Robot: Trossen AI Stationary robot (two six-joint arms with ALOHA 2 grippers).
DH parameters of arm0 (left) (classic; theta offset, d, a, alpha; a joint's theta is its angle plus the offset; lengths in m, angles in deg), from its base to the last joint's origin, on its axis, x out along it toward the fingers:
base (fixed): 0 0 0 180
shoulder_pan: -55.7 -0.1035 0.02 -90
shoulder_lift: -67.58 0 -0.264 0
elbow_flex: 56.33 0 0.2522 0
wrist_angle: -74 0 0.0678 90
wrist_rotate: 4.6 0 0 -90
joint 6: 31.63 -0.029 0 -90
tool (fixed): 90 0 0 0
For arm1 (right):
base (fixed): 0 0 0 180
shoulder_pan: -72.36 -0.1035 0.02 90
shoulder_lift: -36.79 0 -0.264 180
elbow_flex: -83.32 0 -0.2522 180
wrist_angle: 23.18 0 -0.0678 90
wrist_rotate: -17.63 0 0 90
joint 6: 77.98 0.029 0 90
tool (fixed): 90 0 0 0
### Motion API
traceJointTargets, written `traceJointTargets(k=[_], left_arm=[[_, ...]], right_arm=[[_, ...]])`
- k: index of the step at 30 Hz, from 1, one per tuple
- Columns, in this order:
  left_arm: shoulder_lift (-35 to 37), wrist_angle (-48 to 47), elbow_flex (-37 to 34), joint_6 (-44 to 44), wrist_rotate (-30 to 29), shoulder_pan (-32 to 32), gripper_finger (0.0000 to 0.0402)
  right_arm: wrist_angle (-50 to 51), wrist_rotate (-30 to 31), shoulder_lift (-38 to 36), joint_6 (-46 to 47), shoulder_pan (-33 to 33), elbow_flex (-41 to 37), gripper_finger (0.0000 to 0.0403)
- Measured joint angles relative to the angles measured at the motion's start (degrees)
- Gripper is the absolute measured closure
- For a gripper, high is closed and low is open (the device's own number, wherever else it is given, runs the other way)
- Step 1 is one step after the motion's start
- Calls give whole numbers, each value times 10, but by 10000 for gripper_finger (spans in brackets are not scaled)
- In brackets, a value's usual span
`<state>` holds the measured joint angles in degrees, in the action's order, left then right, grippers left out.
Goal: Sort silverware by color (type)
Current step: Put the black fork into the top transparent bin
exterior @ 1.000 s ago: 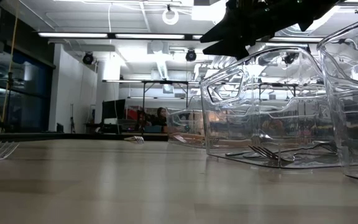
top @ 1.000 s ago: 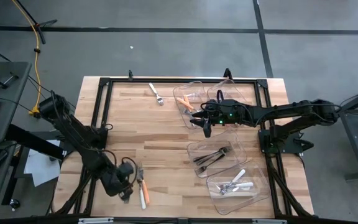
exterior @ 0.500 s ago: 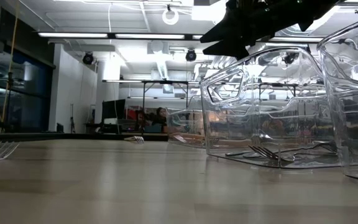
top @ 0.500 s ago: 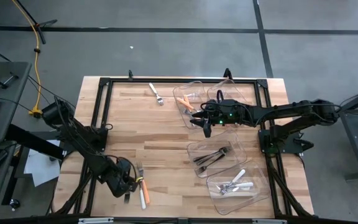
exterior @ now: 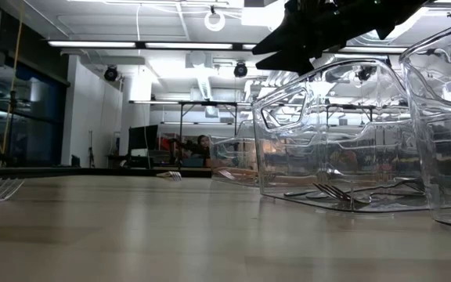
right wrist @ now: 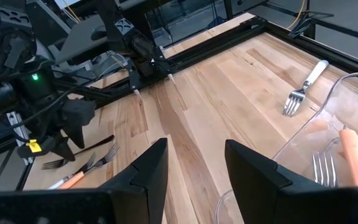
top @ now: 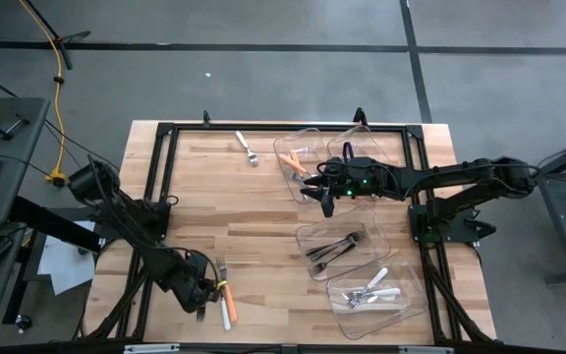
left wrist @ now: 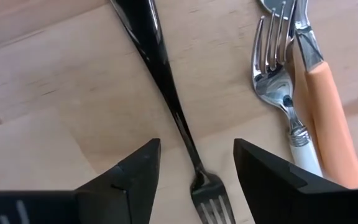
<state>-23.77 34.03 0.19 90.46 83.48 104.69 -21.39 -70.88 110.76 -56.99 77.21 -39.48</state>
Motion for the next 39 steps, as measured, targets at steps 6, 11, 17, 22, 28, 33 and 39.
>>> traceJointTargets(k=[6, 11, 17, 22, 28, 33, 39], left_arm=[[-3, -20, -1, 23, 10, -14, 228], [-2, -36, -1, 24, 19, -17, 313], [-2, -45, -2, 19, 19, -11, 389], [-2, -46, -2, 18, 20, -11, 395], [-2, -47, -2, 17, 20, -12, 398], [14, -46, -4, 4, 19, -12, 400], [99, -58, -5, -34, -48, -14, 401]], right_arm=[[1, 0, 0, 0, 0, 0, 258], [1, 0, 0, 0, 0, 0, 258], [1, 0, 0, 0, 0, 0, 258], [1, 1, 0, 0, 0, 0, 258], [1, 1, 0, 0, 0, 0, 258], [1, 1, 0, 0, 0, 0, 258], [2, 1, 0, 0, 0, 0, 258]])
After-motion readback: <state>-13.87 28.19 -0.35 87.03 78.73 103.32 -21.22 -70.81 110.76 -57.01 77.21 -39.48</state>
